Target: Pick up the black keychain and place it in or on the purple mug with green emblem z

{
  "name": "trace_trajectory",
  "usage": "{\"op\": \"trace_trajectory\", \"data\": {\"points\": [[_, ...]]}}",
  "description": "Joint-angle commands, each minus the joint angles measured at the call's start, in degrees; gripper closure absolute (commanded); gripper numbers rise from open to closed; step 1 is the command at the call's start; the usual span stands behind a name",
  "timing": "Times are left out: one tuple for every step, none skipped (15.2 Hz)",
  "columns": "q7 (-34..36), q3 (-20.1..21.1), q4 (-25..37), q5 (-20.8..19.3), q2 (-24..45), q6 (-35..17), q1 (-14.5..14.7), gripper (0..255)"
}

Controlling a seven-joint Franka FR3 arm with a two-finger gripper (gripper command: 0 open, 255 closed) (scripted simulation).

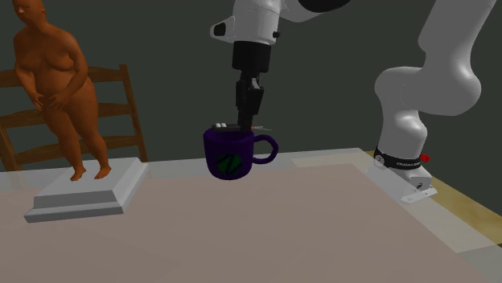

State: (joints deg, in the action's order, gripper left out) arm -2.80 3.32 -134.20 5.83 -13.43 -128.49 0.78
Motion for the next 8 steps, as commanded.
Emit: {"op": "trace_trajectory", "data": {"points": [[0.01,0.01,-0.01,0.0,0.01,-0.03,0.0,255],[0.01,0.01,-0.01,0.0,0.01,-0.03,0.0,255],[0.01,0.01,-0.01,0.0,0.01,-0.03,0.0,0],[0.01,0.01,-0.01,0.0,0.01,-0.03,0.0,0],[0.01,0.01,-0.01,0.0,0.01,-0.03,0.0,0],[0.01,0.01,-0.01,0.0,0.01,-0.03,0.0,0],[0.01,0.01,-0.01,0.0,0.01,-0.03,0.0,0],[0.01,0.01,-0.01,0.0,0.01,-0.03,0.0,0]]}}
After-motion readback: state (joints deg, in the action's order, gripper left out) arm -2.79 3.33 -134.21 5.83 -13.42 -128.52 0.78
